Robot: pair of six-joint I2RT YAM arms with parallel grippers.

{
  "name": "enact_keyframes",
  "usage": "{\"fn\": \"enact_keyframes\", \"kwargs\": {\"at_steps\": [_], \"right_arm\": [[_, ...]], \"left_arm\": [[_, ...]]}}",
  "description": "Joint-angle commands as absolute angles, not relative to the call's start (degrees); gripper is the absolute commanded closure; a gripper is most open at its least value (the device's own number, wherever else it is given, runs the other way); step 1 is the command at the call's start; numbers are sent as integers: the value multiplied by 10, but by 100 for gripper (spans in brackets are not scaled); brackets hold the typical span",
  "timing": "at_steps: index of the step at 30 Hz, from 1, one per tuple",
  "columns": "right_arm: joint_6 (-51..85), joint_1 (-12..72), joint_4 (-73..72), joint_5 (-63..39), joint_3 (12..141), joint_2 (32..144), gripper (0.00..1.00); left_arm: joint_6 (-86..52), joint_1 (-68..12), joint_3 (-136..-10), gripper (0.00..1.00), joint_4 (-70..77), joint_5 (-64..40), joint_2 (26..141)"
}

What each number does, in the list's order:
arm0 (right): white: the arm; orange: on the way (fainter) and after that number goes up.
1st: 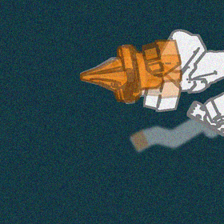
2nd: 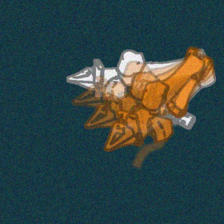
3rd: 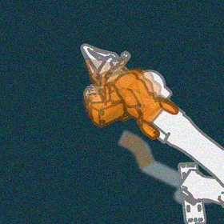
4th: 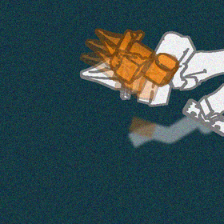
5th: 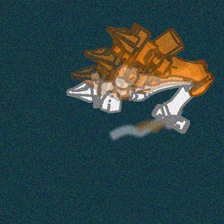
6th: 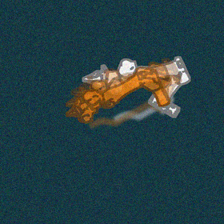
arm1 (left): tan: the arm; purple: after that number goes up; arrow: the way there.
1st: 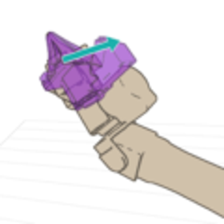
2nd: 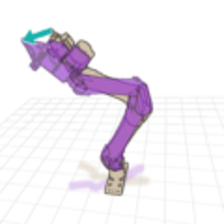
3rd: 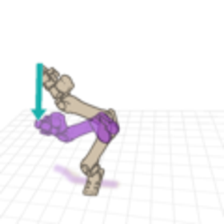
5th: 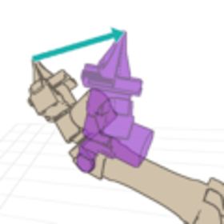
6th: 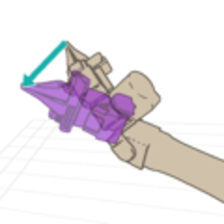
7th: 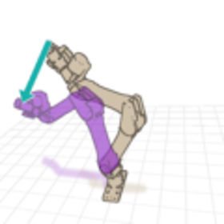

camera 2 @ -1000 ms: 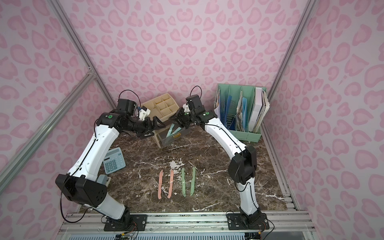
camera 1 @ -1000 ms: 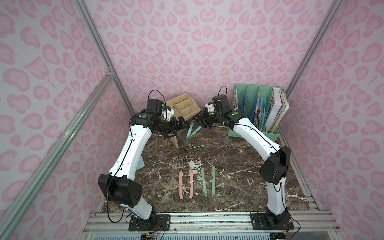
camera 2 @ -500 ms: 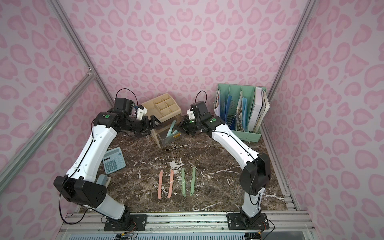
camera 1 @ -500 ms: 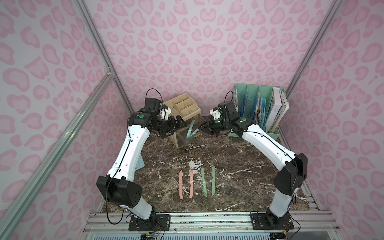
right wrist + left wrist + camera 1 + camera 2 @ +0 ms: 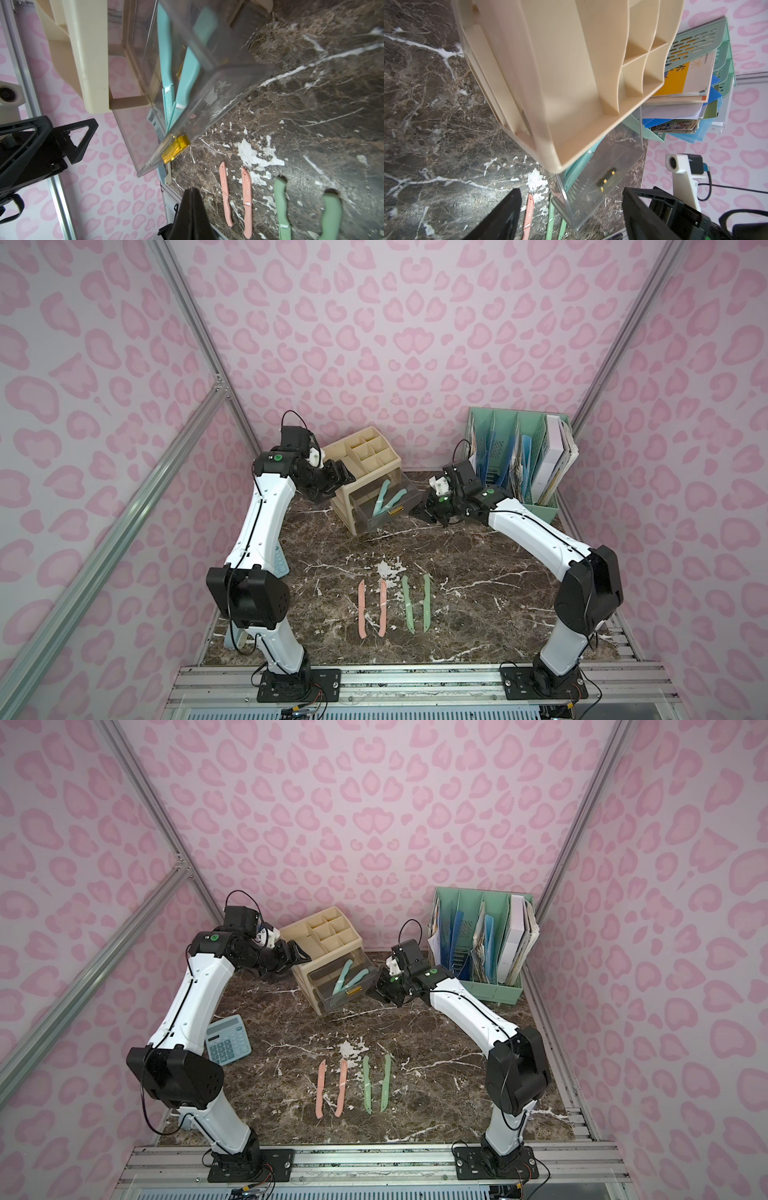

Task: Place the fruit knives into the drawer by color
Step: Close the drawer in the storage box.

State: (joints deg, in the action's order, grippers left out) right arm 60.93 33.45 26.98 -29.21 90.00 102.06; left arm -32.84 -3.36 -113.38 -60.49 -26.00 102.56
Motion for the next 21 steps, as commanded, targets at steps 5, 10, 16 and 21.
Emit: {"fn": "enact_keyframes", "kwargs": {"at_steps": [5,10,16,21], "right_arm": [[585,317,261,-310,905,1038,95],[583,312,258,-316,908,1047,95],[580,309,257,-320,917,1063,96],[576,306,261,-324,934,1077,96]], "left_arm": [[-320,-27,-1205,33,-635,-233,1081],[-312,-25,-1228,42,-650,-227,1107],[-299,-25,-1230,42,-668,-215,1119],[-291,-26,-1234,42,-675,-201,1125]]}}
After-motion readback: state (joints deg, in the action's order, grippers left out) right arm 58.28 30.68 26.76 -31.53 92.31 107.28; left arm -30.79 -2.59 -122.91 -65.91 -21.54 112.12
